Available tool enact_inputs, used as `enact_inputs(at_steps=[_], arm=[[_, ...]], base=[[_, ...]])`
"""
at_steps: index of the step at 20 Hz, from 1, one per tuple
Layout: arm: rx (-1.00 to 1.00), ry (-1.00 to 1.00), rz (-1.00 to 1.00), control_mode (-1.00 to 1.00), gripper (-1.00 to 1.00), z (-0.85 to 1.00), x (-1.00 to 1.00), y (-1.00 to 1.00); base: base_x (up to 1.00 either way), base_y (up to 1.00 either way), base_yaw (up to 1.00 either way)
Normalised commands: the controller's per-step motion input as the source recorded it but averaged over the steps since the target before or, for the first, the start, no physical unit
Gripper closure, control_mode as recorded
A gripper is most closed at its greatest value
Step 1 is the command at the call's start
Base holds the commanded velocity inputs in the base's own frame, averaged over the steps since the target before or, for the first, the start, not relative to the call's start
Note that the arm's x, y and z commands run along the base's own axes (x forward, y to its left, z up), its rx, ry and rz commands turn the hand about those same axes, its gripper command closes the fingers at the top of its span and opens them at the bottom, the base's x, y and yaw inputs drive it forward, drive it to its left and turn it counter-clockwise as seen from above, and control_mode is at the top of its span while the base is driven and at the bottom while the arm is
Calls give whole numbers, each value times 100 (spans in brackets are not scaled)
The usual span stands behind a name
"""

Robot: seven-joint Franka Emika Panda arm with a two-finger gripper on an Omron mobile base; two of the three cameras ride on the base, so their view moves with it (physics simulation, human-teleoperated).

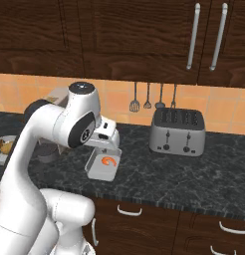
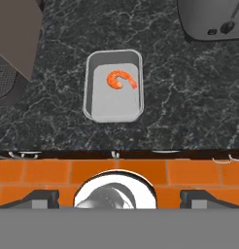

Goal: Take the meat container that has the shrimp and place it on the second highest rack of the freezer. Then take the vegetable container that has the potato and mushroom and place it on the highest rack of the freezer.

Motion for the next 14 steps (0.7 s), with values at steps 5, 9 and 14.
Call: enact_inputs(at_steps=[5, 9, 14], arm=[[4, 0, -4, -100, -100, -5, -50, -27], [2, 0, -3, -100, -100, -3, -41, -20], [5, 0, -5, -100, -100, 0, -29, -15]], base=[[0, 0, 0], [0, 0, 0], [0, 0, 0]])
